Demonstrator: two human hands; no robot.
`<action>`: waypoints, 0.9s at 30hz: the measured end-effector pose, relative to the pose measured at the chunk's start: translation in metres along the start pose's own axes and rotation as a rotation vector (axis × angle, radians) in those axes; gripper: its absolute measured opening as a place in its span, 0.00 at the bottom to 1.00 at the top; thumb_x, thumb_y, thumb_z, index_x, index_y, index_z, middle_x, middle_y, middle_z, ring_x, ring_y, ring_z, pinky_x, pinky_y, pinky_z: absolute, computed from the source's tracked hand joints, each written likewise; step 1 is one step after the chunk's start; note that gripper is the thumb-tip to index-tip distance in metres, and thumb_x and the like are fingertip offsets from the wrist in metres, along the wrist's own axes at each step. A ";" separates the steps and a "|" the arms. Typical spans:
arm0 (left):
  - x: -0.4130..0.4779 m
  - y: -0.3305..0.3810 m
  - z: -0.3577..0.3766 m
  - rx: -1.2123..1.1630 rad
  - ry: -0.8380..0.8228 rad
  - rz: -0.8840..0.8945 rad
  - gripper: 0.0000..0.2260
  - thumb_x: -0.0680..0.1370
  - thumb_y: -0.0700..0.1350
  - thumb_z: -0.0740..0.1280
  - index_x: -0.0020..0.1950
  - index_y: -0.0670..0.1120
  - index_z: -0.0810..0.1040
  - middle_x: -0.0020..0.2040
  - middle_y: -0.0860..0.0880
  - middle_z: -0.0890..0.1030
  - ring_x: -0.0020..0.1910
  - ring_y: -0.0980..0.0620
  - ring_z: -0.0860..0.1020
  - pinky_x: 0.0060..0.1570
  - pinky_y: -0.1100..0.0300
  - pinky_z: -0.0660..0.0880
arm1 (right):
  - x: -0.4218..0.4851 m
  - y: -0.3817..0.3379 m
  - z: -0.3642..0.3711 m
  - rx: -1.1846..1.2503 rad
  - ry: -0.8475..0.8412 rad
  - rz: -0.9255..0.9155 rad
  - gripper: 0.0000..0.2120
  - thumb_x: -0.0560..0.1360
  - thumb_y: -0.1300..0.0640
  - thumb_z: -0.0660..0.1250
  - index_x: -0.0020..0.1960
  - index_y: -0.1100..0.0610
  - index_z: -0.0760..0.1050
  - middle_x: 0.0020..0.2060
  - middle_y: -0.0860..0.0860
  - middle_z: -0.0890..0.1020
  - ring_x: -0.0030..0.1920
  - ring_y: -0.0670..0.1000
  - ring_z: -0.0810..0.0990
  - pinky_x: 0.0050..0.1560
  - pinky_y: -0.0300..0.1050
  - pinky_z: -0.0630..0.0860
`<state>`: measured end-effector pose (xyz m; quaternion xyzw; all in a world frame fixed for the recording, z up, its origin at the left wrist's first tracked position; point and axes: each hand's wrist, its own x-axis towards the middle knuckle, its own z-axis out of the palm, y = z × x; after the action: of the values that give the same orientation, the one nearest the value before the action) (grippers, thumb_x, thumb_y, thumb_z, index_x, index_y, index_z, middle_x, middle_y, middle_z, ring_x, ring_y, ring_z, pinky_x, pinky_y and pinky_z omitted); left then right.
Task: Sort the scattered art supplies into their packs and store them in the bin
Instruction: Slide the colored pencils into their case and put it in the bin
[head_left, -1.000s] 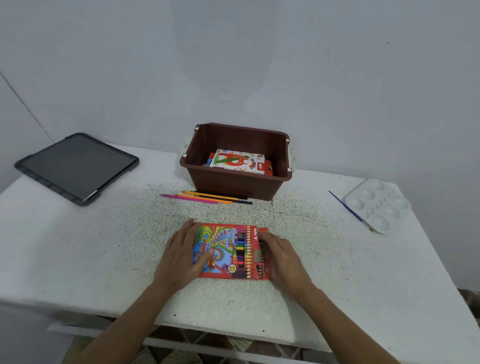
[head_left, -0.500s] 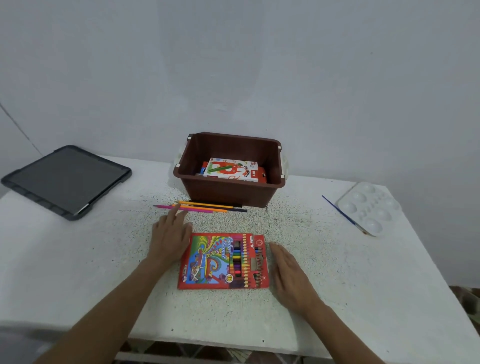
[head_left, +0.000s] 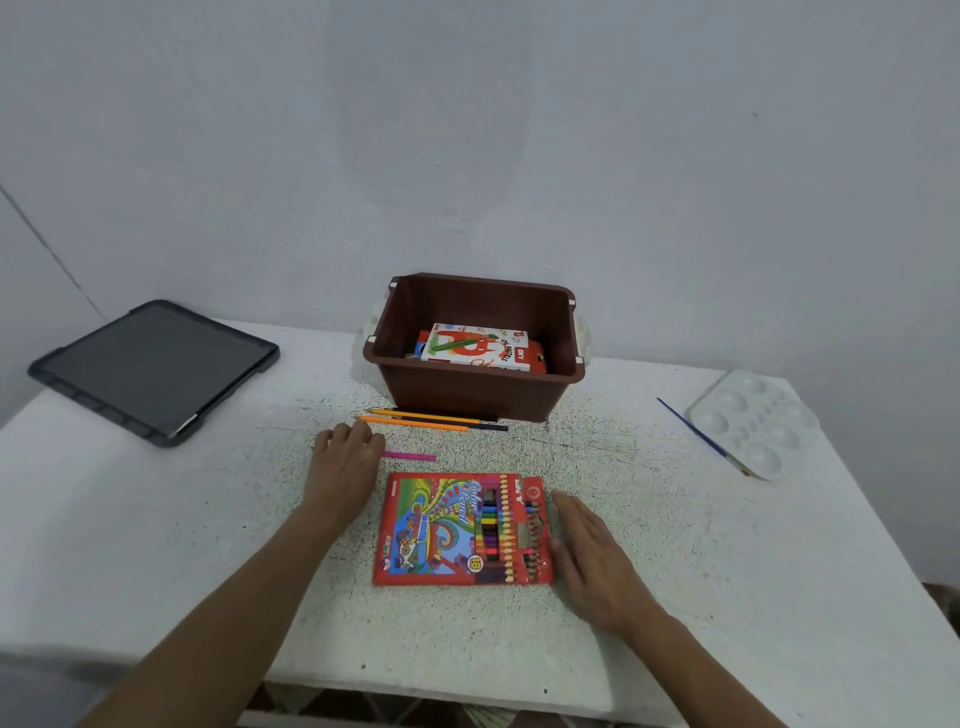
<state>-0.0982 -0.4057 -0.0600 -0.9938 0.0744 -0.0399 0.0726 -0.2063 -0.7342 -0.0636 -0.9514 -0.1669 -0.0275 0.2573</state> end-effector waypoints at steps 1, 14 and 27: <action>0.000 0.000 0.000 0.015 0.022 0.037 0.14 0.76 0.48 0.71 0.60 0.45 0.79 0.57 0.44 0.80 0.57 0.44 0.78 0.60 0.46 0.72 | 0.002 -0.002 -0.003 0.001 -0.010 0.020 0.29 0.82 0.41 0.42 0.78 0.54 0.51 0.76 0.55 0.64 0.75 0.42 0.55 0.77 0.41 0.50; -0.014 0.069 -0.063 -1.325 0.212 -0.057 0.02 0.81 0.42 0.66 0.51 0.45 0.75 0.45 0.50 0.82 0.46 0.57 0.81 0.46 0.67 0.77 | 0.041 -0.037 -0.008 0.012 0.180 0.082 0.20 0.81 0.49 0.59 0.71 0.56 0.70 0.59 0.50 0.77 0.58 0.50 0.74 0.55 0.43 0.72; -0.031 0.081 -0.055 -1.578 -0.192 -0.075 0.07 0.79 0.42 0.69 0.56 0.42 0.78 0.49 0.48 0.85 0.51 0.53 0.84 0.44 0.66 0.79 | 0.038 -0.018 -0.014 -0.138 0.253 0.035 0.08 0.76 0.57 0.70 0.55 0.53 0.81 0.42 0.48 0.78 0.41 0.49 0.72 0.37 0.42 0.69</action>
<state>-0.1453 -0.4879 -0.0200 -0.7530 0.0408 0.1080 -0.6479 -0.1757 -0.7149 -0.0376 -0.9586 -0.1142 -0.1540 0.2106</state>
